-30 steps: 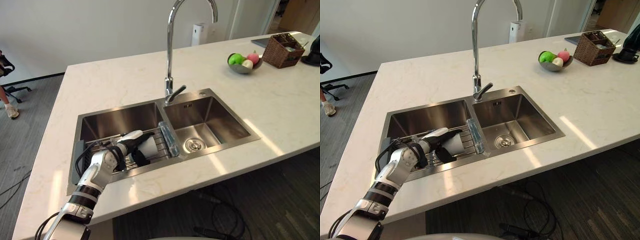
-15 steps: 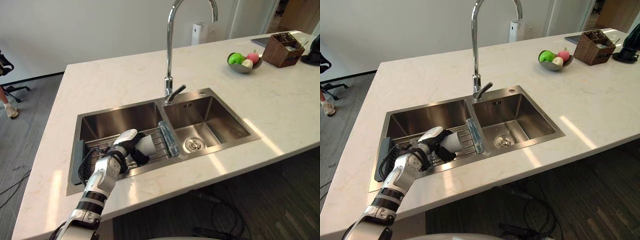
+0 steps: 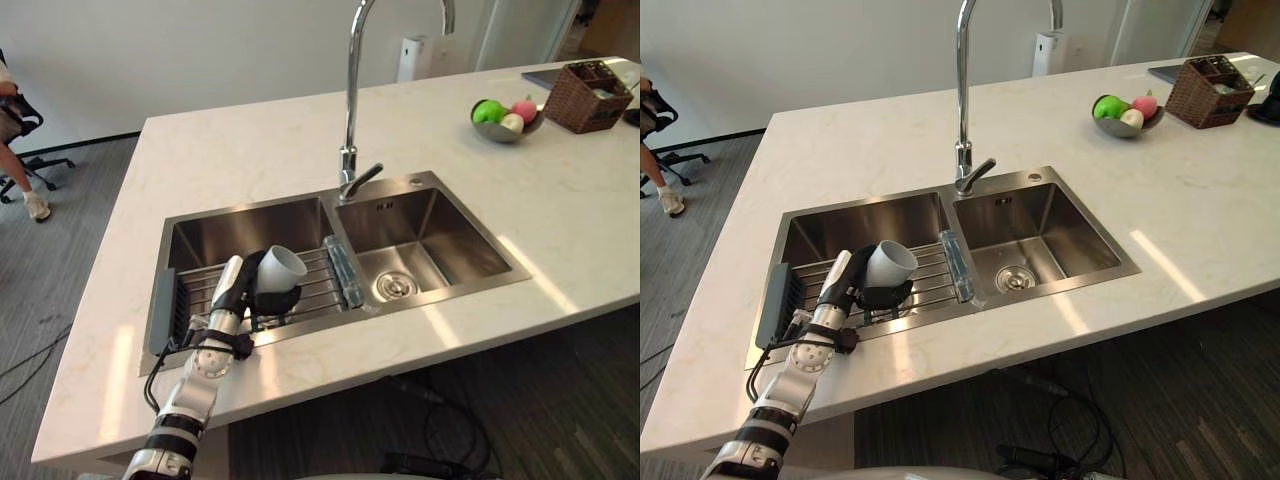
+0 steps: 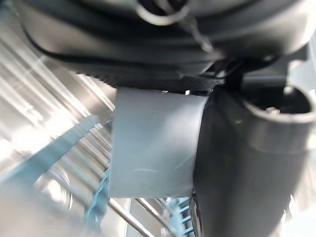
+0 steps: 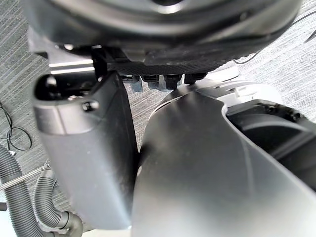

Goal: Walk over to the sink, pick up the cup, carry it to the dishwasher, place the cup inside the dishwasher, then close the dishwasher door

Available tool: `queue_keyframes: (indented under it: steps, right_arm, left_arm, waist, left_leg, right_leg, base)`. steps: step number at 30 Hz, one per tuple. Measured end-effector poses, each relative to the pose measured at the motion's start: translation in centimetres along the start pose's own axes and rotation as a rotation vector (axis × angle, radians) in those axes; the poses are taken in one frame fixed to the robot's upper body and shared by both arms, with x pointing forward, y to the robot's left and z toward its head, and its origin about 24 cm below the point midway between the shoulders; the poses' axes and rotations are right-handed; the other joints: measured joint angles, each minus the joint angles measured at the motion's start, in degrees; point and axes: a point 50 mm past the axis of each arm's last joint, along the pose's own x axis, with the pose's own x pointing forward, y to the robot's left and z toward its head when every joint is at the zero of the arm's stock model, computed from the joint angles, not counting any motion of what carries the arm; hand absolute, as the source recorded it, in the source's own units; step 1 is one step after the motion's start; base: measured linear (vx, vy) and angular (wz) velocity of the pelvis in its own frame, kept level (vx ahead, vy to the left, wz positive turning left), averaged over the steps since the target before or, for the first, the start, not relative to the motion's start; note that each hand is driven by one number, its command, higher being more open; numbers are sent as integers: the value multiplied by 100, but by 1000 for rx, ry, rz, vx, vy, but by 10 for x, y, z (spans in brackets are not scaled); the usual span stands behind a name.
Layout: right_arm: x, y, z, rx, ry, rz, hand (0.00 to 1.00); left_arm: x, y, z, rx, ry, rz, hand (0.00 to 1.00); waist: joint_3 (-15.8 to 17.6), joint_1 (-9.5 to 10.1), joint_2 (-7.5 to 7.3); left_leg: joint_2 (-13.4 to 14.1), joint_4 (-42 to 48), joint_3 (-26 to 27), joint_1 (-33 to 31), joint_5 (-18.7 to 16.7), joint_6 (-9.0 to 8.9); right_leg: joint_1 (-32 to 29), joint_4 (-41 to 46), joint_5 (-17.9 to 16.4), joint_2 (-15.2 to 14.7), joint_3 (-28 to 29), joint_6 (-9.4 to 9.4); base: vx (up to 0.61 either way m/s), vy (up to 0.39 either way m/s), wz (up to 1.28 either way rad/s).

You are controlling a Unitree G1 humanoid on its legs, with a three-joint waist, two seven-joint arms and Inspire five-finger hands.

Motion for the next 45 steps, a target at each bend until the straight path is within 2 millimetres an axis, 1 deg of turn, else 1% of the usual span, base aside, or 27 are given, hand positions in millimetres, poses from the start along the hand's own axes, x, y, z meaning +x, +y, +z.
queue_keyframes:
  steps: [8,15,17,19,20,22,23,24,25,26,27,28,29,30,31,32,34,35,36,37,38,39,40,41,42,43,45]
  right_arm:
    - [1,-2,-14,76,-5,-4,100]
    - [1,-4,-20,62,-51,-30,100]
    - [1,-4,-19,42,-56,-27,100]
    - [1,-5,-19,29,-51,-23,100]
    - [0,-6,-19,27,-46,-22,100]
    - [0,-9,-21,23,-32,-28,100]
    - [-1,-11,-20,21,-32,-33,100]
    - [-1,-11,-17,10,-28,-38,100]
    - [0,-11,-16,7,-17,-38,100]
    - [-1,-15,-16,9,-5,-48,100]
    - [-4,-22,-12,5,-5,-67,100]
    - [-11,-38,-16,38,-42,-113,100]
    - [-12,-41,-19,80,-78,-127,100]
    - [-8,-32,-22,143,-102,-87,100]
    - [-5,-24,-22,160,-112,-72,100]
    - [-6,-27,-24,179,-112,-86,100]
    - [-10,-37,-25,171,-90,-108,100]
    - [-13,-44,-27,156,-59,-133,100]
    - [-14,-46,-28,151,-45,-147,100]
    - [-14,-48,-29,141,-30,-161,100]
    - [-17,-54,-28,132,-25,-201,100]
    - [-18,-56,-28,132,-29,-214,100]
    - [-21,-60,-29,154,-49,-244,100]
    - [-21,-58,-26,193,-70,-240,100]
    - [-16,-46,-20,284,-109,-200,100]
    - [-13,-39,-16,302,-123,-185,100]
    - [-5,-19,-1,306,-140,-163,100]
  left_arm:
    - [-23,27,23,-488,-203,267,0]
    - [-51,49,39,-495,-322,438,0]
    - [-59,50,48,-482,-358,480,0]
    - [-70,52,62,-459,-406,520,0]
    - [-75,55,66,-435,-420,540,0]
    - [-86,65,71,-396,-433,637,0]
    - [-89,67,71,-395,-433,665,0]
    - [-94,71,67,-386,-414,718,0]
    - [-96,76,65,-388,-408,769,0]
    - [-98,75,64,-398,-407,790,0]
    - [-102,73,62,-418,-402,812,0]
    - [-103,64,62,-450,-397,801,0]
    - [-102,60,63,-470,-411,798,0]
    - [-107,62,69,-487,-470,837,0]
    - [-103,62,79,-515,-567,836,0]
    - [-100,59,83,-524,-594,804,0]
    - [-98,48,92,-535,-655,707,0]
    - [-93,40,105,-548,-717,634,0]
    - [-91,38,110,-546,-739,607,0]
    - [-91,37,114,-546,-762,584,0]
    - [-90,37,128,-546,-832,554,0]
    - [-89,36,131,-545,-849,547,0]
    - [-84,32,142,-558,-898,519,0]
    - [-81,30,147,-572,-929,493,0]
    - [-72,23,155,-584,-970,415,0]
    - [-69,20,156,-583,-973,389,0]
    - [-63,13,152,-571,-935,347,0]
  waist:
    - [97,440,-114]
    - [82,597,-137]
    - [84,599,-128]
    - [120,725,-51]
    - [134,819,-37]
    - [161,1010,17]
    - [182,1075,59]
    - [192,1192,27]
    - [284,1213,-119]
    - [338,1250,-96]
    - [342,1338,34]
    - [402,1303,279]
    - [445,1202,391]
    - [428,932,286]
    - [507,859,283]
    - [505,868,299]
    - [544,868,264]
    - [537,933,381]
    - [551,1007,374]
    - [554,1070,368]
    - [568,1167,337]
    - [567,1158,337]
    - [551,1090,343]
    - [535,1066,343]
    - [523,1052,354]
    - [517,1043,346]
    - [504,1040,341]
  left_leg:
    - [-35,-68,-302,93,-2,55]
    - [-113,88,-430,4,-45,124]
    - [-108,530,-756,-320,-189,143]
    - [-115,945,-1267,-802,-250,151]
    - [-137,932,-1500,-953,-153,149]
    - [-240,239,-2106,-1160,481,181]
    - [-222,29,-2078,-1195,489,390]
    - [-191,-151,-1548,-1323,183,927]
    - [-180,133,-757,-1524,-60,1198]
    - [-115,581,-304,-1711,-95,1225]
    - [-17,1348,493,-1878,199,1662]
    - [-84,1415,844,-1858,725,1965]
    - [-225,1153,766,-1842,1013,1993]
    - [-508,9,343,-1611,1606,2196]
    - [-392,628,1070,-1624,512,2032]
    - [-250,944,1405,-1575,163,1780]
    - [19,1245,1924,-1280,-111,1198]
    - [-42,991,1659,-1091,103,740]
    - [-197,939,1474,-1068,104,779]
    - [-352,898,1306,-1072,83,890]
    - [-884,695,641,-1049,36,1134]
    - [-1011,624,457,-1027,58,1202]
    - [-1268,468,-79,-1016,133,1357]
    - [-1360,413,-396,-1063,167,1362]
    - [-1488,263,-1003,-1107,214,1304]
    - [-1492,228,-1079,-1091,212,1306]
    - [-1533,190,-1331,-886,191,1309]
  right_leg:
    - [285,32,-29,-24,-563,4]
    - [341,105,-154,-123,-714,-2]
    - [322,306,-335,-177,-958,-26]
    - [241,596,-488,-207,-1442,-1]
    - [200,699,-552,-215,-1677,-19]
    - [124,898,-736,-249,-2556,-54]
    - [85,984,-832,-253,-2800,-106]
    - [70,1023,-866,-342,-3207,-153]
    - [173,904,-760,-533,-3682,-74]
    - [192,975,-771,-610,-3926,-80]
    - [226,1317,-898,-742,-4324,-74]
    - [248,2104,-1110,-981,-4496,-345]
    - [236,2242,-1294,-1024,-4460,-419]
    - [259,1062,-1358,-529,-4321,-514]
    - [428,943,-722,-548,-4778,-69]
    - [482,1056,-727,-612,-5064,-73]
    - [799,1338,-688,-915,-5830,-3]
    - [1144,1522,-652,-1103,-6356,45]
    - [1243,1644,-618,-1238,-6466,-7]
    - [1315,1794,-588,-1379,-6488,-54]
    - [1505,2523,-508,-1874,-6260,-434]
    - [1502,2768,-458,-2004,-6075,-597]
    - [1348,3322,-350,-2188,-5308,-872]
    - [1183,3450,-617,-2062,-4735,-691]
    - [753,3464,-1235,-1444,-3462,-510]
    - [599,3416,-1404,-1163,-3039,-435]
    - [295,2877,-1741,-421,-2035,-104]
  base:
    - [57,-5,22]
    - [-75,-6,9]
    - [-122,-39,85]
    - [-77,-44,117]
    - [-91,-77,132]
    - [-112,-102,190]
    - [-116,-87,197]
    - [-79,-15,204]
    - [-65,22,209]
    - [-9,97,215]
    - [12,99,228]
    - [9,104,242]
    - [-81,62,276]
    - [-171,-3,286]
    - [-224,-5,277]
    - [-152,15,224]
    - [-35,136,228]
    - [16,198,235]
    - [8,200,181]
    - [7,322,192]
    - [38,331,190]
    - [72,325,259]
    - [106,188,191]
    - [115,144,291]
    - [114,96,237]
    - [136,31,242]
    - [222,30,145]
